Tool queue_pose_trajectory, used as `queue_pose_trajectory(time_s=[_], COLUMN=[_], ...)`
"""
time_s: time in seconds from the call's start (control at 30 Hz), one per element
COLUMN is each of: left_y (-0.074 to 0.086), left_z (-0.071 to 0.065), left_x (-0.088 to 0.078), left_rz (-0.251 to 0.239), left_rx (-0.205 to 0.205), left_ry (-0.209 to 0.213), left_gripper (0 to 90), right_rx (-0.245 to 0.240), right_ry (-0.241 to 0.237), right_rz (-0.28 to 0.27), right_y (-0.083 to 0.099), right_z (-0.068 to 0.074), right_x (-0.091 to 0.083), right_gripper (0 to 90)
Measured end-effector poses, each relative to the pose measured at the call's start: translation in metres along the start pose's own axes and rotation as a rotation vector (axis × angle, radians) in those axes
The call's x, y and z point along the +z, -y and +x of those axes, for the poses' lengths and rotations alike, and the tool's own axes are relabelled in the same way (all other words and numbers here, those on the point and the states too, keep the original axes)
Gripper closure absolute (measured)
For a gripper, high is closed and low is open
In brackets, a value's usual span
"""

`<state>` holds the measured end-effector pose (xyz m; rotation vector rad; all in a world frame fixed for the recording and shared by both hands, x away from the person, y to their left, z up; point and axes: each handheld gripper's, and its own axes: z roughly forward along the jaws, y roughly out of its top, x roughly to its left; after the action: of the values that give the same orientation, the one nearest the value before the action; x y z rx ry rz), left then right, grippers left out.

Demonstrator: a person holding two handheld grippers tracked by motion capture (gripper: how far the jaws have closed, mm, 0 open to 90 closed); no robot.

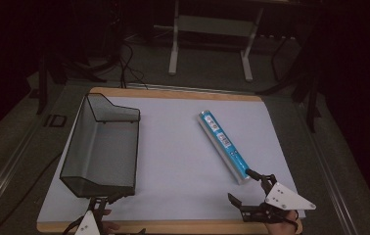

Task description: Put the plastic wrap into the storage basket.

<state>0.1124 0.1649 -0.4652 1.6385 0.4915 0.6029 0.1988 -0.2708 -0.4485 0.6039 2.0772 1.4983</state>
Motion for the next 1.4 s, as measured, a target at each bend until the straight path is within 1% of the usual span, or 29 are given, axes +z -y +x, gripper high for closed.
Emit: queue_pose_trajectory(time_s=[0.1,0.17,0.2,0.27,0.3,0.37,0.4,0.43,0.53,0.67,0.83,0.87,0.97,1.2,1.33,1.4], left_y=[0.000,0.000,0.000,0.000,0.000,0.000,0.000,0.000,-0.001,-0.001,-0.001,-0.001,-0.001,-0.001,-0.001,-0.001], left_z=[0.000,0.000,-0.001,-0.001,-0.001,-0.001,-0.001,-0.001,-0.002,-0.003,-0.004,-0.003,-0.004,-0.005,-0.005,-0.005], left_x=[0.000,0.000,0.001,0.001,0.000,0.000,0.000,0.000,0.001,0.001,0.002,0.002,0.002,0.002,0.002,0.003], left_rz=[0.001,0.002,-0.001,-0.002,-0.001,-0.003,-0.003,-0.003,-0.006,-0.008,-0.012,-0.008,-0.010,-0.009,-0.011,-0.010], left_rx=[0.001,0.003,0.002,0.003,0.004,0.003,0.004,0.004,0.002,0.003,0.002,0.003,0.004,0.005,0.005,0.005], left_ry=[0.002,0.003,0.006,0.006,0.007,0.009,0.011,0.011,0.016,0.021,0.021,0.023,0.025,0.027,0.027,0.028], left_gripper=[0.8,0.8,0.8,0.7,0.8,0.8,0.8,0.8,0.8,0.8,0.8,0.8,0.8,0.8,0.8,0.8], right_rx=[0.005,0.011,0.023,0.025,0.031,0.041,0.040,0.040,0.007,-0.009,-0.011,-0.003,0.006,0.003,-0.007,-0.009], right_ry=[-0.004,-0.012,-0.016,-0.018,-0.025,-0.039,-0.038,-0.038,-0.024,-0.023,-0.031,-0.043,-0.051,-0.051,-0.043,-0.047], right_rz=[0.020,0.022,0.034,0.035,0.053,0.071,0.084,0.084,0.099,0.114,0.115,0.116,0.120,0.099,0.095,0.091], right_y=[0.000,0.000,-0.001,-0.001,-0.002,-0.002,-0.003,-0.003,-0.005,-0.007,-0.010,-0.011,-0.014,-0.021,-0.027,-0.030], right_z=[-0.001,-0.002,-0.002,-0.002,-0.001,-0.001,0.000,0.000,0.005,0.008,0.009,0.009,0.009,0.009,0.006,0.004], right_x=[0.000,0.000,0.000,0.000,0.000,0.001,0.001,0.001,0.001,0.002,0.005,0.006,0.007,0.005,0.007,0.009], right_gripper=[12.4,12.4,12.6,12.9,13.0,13.0,13.0,13.0,12.9,12.7,12.5,12.5,12.4,12.4,12.5,12.5])
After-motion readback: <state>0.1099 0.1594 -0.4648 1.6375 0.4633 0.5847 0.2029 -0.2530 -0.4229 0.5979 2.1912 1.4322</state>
